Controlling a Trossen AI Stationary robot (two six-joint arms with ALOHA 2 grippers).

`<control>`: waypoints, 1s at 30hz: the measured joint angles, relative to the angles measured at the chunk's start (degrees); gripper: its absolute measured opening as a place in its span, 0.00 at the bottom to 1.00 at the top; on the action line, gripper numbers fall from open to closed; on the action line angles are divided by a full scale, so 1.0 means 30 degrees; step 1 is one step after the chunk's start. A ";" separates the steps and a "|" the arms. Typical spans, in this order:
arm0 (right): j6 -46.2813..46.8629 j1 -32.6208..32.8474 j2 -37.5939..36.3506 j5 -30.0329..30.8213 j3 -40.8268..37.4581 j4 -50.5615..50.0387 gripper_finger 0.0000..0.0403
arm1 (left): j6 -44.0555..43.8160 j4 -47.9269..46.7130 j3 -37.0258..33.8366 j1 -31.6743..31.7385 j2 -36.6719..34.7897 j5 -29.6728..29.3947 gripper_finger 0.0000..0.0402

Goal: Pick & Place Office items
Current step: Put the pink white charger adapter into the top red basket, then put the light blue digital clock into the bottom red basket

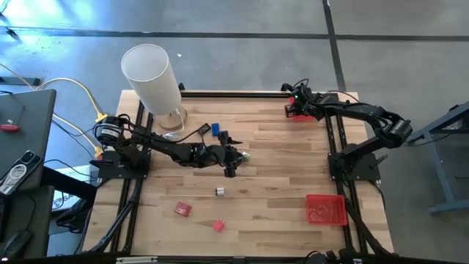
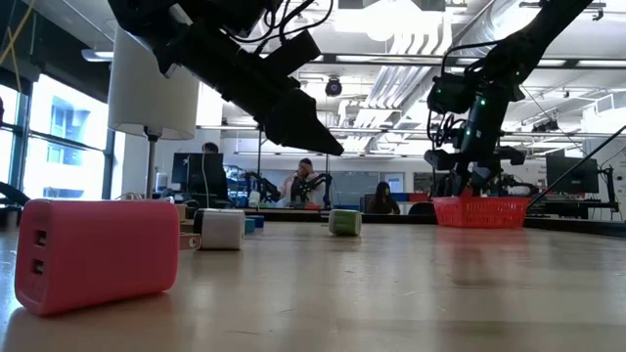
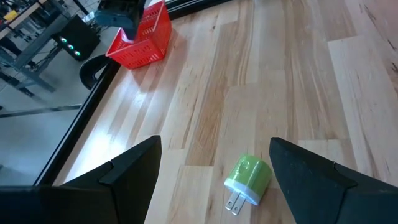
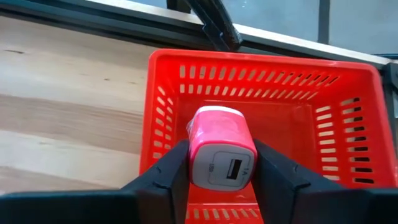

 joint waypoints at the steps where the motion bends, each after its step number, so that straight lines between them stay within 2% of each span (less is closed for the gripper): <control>1: 0.0000 0.0000 0.0000 -0.0083 0.0000 -0.0007 0.34 | 0.0000 0.0000 0.0000 0.0000 0.0000 0.0000 0.73; 14: -0.0394 -0.0248 0.1895 0.0014 -0.0015 0.0242 0.36 | -0.0007 -0.0146 0.0000 0.0000 0.0000 -0.0004 0.73; 30: -0.0663 -0.0240 0.2358 0.0010 -0.0015 0.1028 0.51 | -0.0138 -0.0302 0.0000 0.0000 0.0000 -0.0007 0.73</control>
